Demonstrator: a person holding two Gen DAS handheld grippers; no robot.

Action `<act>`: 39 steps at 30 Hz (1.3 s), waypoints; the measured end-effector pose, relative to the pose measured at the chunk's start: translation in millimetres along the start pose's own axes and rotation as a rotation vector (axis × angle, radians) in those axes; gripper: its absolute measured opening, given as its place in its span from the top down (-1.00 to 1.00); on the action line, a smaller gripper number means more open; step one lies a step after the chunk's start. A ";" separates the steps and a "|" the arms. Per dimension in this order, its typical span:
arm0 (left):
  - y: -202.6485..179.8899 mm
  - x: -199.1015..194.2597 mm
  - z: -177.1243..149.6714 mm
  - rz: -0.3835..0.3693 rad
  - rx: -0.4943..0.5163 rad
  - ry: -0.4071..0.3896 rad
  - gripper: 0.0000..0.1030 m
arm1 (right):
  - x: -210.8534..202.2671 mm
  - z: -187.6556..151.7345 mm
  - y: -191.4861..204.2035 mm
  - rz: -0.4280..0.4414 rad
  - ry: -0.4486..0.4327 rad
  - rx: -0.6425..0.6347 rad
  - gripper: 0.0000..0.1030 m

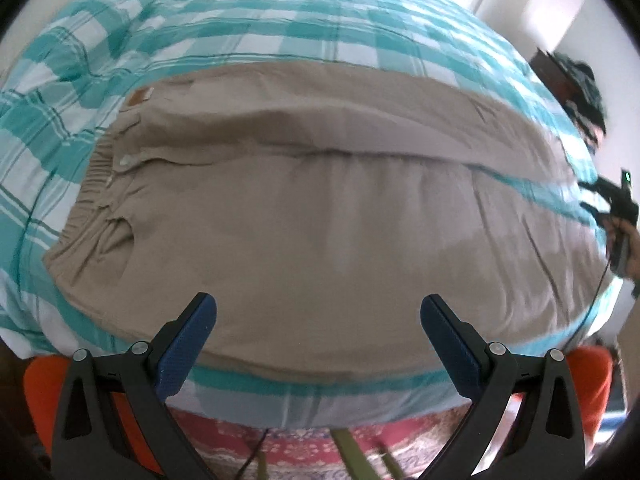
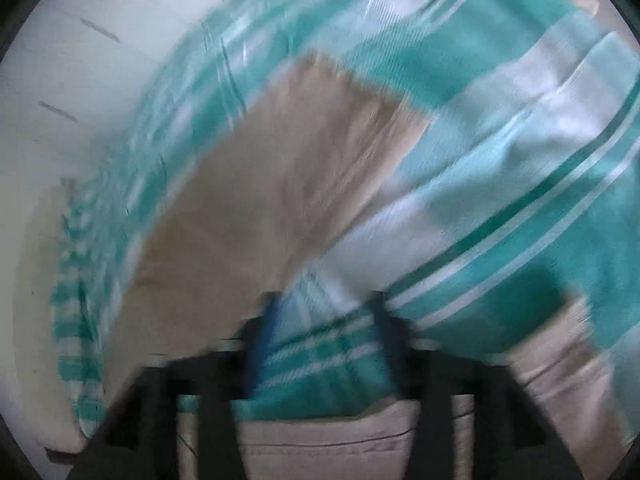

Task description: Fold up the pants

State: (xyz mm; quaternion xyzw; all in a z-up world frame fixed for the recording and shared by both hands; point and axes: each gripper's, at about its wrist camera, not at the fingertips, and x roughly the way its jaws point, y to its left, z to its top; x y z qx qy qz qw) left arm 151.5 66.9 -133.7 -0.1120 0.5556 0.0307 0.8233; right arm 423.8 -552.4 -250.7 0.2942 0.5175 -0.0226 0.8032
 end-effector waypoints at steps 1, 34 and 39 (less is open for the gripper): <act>-0.4 0.2 2.9 -0.005 -0.012 -0.005 -0.98 | -3.7 9.1 -4.3 -0.016 -0.031 -0.014 -0.12; 9.9 125.5 150.8 0.205 0.055 -0.214 -0.96 | 26.8 33.7 151.8 -0.223 -0.201 -0.614 -0.10; 28.7 127.5 112.6 0.171 0.093 -0.154 -0.81 | 60.5 -41.4 273.3 0.065 0.066 -0.850 -0.10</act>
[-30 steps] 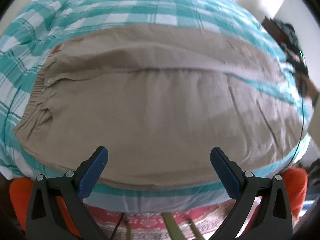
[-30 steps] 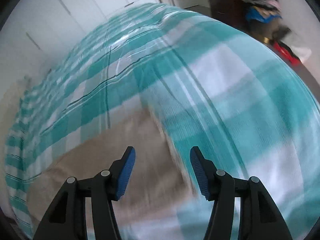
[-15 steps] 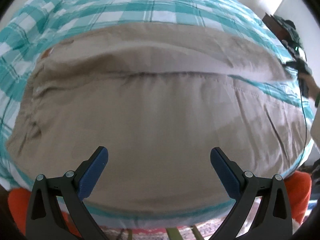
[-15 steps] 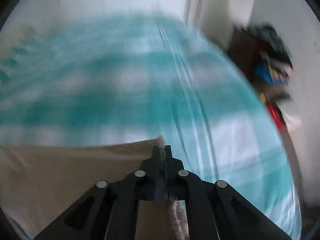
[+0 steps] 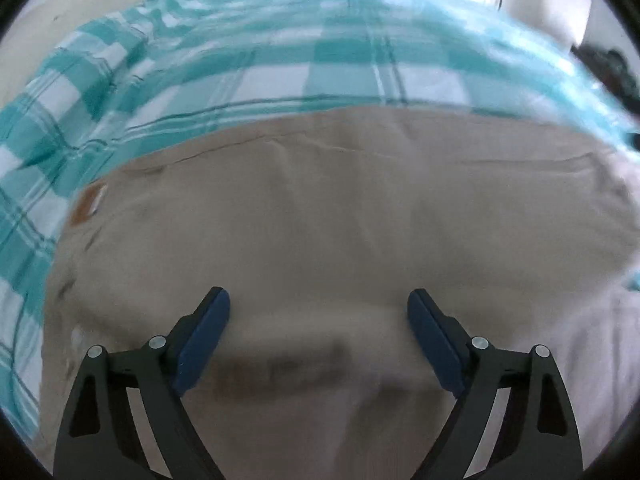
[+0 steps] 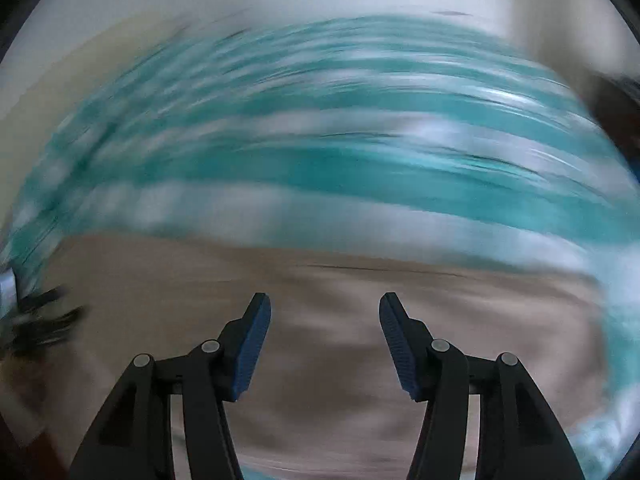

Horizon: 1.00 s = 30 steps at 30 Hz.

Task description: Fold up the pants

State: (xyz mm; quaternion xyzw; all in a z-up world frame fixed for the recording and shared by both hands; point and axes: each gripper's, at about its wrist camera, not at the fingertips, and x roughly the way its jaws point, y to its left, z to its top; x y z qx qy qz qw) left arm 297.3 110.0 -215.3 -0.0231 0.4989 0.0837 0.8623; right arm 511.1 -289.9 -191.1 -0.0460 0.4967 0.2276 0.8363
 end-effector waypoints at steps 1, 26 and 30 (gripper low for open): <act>4.7 -13.0 -8.0 -0.013 0.000 -0.030 -0.95 | 14.7 12.3 41.2 0.076 0.043 -0.116 -0.10; 32.5 -4.1 -77.3 -0.096 -0.031 -0.091 -0.99 | 214.0 79.4 382.1 -0.120 0.371 -1.221 1.00; 31.5 -5.8 -79.8 -0.095 -0.029 -0.087 -0.99 | 236.8 72.8 392.7 -0.286 0.215 -1.259 0.99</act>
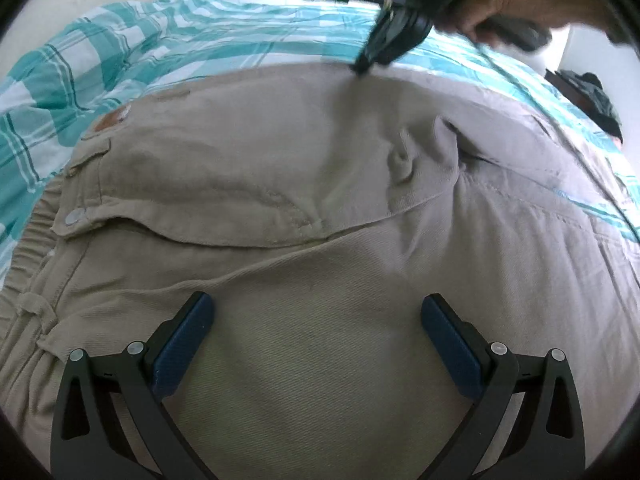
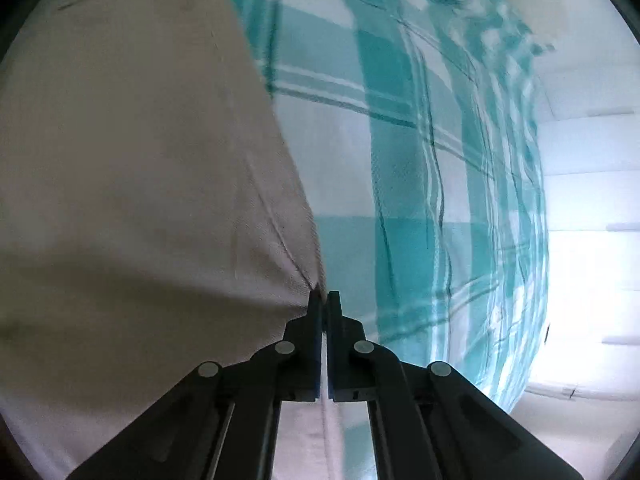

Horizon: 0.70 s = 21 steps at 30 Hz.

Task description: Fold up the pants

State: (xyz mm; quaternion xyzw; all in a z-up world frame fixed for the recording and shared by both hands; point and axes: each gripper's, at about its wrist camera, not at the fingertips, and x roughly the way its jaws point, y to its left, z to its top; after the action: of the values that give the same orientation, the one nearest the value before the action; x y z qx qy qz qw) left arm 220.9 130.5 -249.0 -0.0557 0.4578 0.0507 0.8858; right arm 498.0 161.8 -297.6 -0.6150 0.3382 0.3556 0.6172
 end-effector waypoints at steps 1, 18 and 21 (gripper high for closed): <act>0.5 0.1 0.2 -0.002 -0.001 0.003 -0.99 | 13.3 -0.9 -0.2 0.037 0.028 0.071 0.96; -19.4 62.2 137.6 -0.065 0.018 0.082 -0.96 | 41.6 -212.6 -109.7 0.475 0.045 0.656 0.23; -25.3 81.2 119.7 -0.072 0.132 0.108 -0.96 | 50.1 -219.4 -88.5 0.545 0.110 0.576 0.73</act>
State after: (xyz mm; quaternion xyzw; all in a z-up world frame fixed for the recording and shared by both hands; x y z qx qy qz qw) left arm 367.6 126.0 -245.2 -0.0163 0.5049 -0.0144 0.8629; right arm 604.0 -55.5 -297.7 -0.3227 0.6073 0.3633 0.6286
